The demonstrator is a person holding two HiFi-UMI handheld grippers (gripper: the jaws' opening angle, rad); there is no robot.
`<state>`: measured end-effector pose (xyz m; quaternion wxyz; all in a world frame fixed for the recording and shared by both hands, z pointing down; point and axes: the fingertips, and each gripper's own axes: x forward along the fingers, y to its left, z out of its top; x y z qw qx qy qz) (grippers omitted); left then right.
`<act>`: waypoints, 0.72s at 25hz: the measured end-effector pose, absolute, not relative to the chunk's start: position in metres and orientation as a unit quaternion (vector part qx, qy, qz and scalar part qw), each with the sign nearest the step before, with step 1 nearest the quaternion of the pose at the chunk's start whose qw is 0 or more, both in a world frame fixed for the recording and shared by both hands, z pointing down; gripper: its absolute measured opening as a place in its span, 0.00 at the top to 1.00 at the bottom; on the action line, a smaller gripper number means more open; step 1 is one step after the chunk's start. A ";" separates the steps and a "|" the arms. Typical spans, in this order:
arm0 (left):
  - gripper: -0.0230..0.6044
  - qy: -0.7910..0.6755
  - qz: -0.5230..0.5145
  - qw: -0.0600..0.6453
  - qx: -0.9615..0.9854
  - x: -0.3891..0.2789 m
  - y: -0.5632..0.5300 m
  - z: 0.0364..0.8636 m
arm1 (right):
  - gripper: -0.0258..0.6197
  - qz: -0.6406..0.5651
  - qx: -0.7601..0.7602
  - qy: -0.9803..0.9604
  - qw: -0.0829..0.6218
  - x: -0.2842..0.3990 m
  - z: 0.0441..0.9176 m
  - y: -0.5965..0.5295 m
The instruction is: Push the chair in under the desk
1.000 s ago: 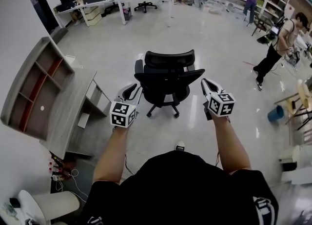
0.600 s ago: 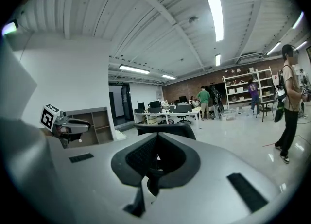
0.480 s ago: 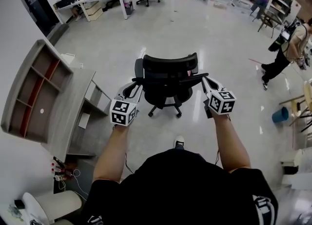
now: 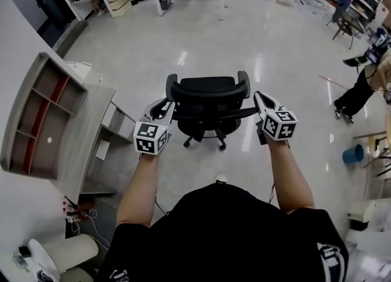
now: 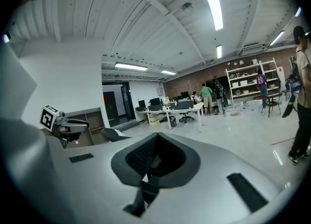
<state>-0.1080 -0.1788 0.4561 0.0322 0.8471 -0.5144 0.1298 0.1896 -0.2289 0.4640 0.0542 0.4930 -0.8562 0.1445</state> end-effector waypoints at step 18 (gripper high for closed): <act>0.82 -0.543 0.134 0.038 0.828 -0.095 -0.241 0.461 | 0.97 0.144 0.474 -0.867 0.048 0.212 0.462 -0.307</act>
